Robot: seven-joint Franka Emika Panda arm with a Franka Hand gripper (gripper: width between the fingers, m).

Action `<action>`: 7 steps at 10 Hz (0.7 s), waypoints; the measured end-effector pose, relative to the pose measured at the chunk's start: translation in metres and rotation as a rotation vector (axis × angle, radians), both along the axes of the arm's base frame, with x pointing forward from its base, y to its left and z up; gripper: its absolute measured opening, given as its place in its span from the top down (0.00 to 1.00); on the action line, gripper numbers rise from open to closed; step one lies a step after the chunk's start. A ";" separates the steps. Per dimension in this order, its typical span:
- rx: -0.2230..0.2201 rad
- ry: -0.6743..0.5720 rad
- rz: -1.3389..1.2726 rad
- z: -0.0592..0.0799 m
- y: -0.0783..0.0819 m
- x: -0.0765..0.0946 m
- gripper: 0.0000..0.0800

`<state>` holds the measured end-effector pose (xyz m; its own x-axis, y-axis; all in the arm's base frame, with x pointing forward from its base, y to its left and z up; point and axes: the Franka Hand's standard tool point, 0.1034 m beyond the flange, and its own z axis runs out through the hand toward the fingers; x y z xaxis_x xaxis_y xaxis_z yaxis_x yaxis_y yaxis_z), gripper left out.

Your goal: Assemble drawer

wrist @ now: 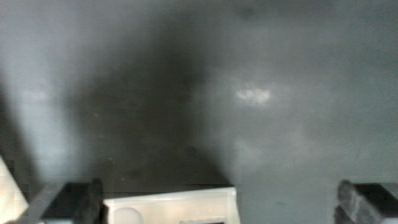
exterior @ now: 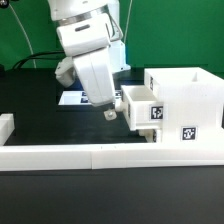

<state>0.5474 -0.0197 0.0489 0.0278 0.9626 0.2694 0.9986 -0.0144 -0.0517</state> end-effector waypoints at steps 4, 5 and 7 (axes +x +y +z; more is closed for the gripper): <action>0.008 0.021 -0.047 -0.002 0.031 -0.001 0.19; 0.011 0.025 -0.053 -0.002 0.041 -0.001 0.19; 0.009 0.026 -0.078 -0.002 0.048 0.001 0.19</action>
Offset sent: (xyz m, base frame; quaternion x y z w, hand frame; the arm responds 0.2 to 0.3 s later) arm 0.0024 0.0337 0.0021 -0.0061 0.0076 0.0212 0.9997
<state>0.5481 0.0281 0.0465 0.1102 0.9549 0.2758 0.9927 -0.0919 -0.0785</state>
